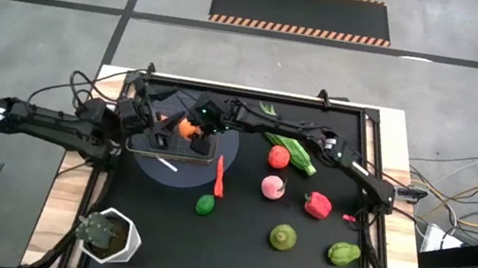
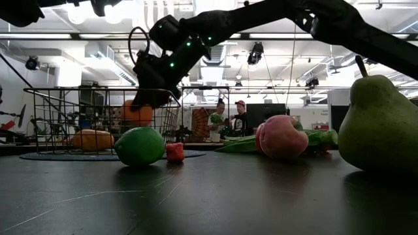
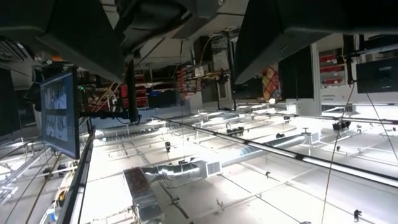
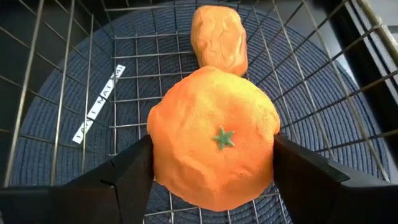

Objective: Build produce basket
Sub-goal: Put the orange into the wire basket

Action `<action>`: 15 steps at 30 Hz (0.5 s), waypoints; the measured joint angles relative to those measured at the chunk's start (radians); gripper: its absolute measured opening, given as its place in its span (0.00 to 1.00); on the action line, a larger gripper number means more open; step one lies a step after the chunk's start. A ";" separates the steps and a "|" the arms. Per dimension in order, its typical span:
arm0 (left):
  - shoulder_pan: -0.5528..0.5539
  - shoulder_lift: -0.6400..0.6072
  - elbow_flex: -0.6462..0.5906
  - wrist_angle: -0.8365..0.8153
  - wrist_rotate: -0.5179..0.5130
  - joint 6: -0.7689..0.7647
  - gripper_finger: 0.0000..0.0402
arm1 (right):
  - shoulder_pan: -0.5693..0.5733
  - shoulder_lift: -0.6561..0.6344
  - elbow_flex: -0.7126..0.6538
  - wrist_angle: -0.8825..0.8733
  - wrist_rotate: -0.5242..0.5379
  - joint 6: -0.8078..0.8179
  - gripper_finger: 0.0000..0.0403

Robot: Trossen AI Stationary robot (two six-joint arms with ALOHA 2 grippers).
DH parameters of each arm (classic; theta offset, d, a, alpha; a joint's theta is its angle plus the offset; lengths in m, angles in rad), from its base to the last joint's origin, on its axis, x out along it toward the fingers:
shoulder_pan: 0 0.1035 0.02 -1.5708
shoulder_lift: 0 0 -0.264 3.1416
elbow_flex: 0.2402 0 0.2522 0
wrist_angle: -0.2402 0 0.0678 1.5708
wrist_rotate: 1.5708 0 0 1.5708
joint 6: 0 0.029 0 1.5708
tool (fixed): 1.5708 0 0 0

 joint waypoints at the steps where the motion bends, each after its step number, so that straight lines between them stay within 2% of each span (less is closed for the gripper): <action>1: 0.000 -0.006 -0.003 0.000 0.000 0.000 0.69 | 0.000 0.001 0.000 -0.001 0.000 -0.001 0.68; 10: 0.001 -0.041 -0.018 -0.003 0.000 0.000 0.69 | 0.000 0.000 0.000 -0.015 0.035 -0.031 0.84; 15: 0.000 -0.041 -0.018 -0.003 0.001 0.000 0.69 | 0.000 -0.002 0.000 -0.015 0.035 -0.034 0.87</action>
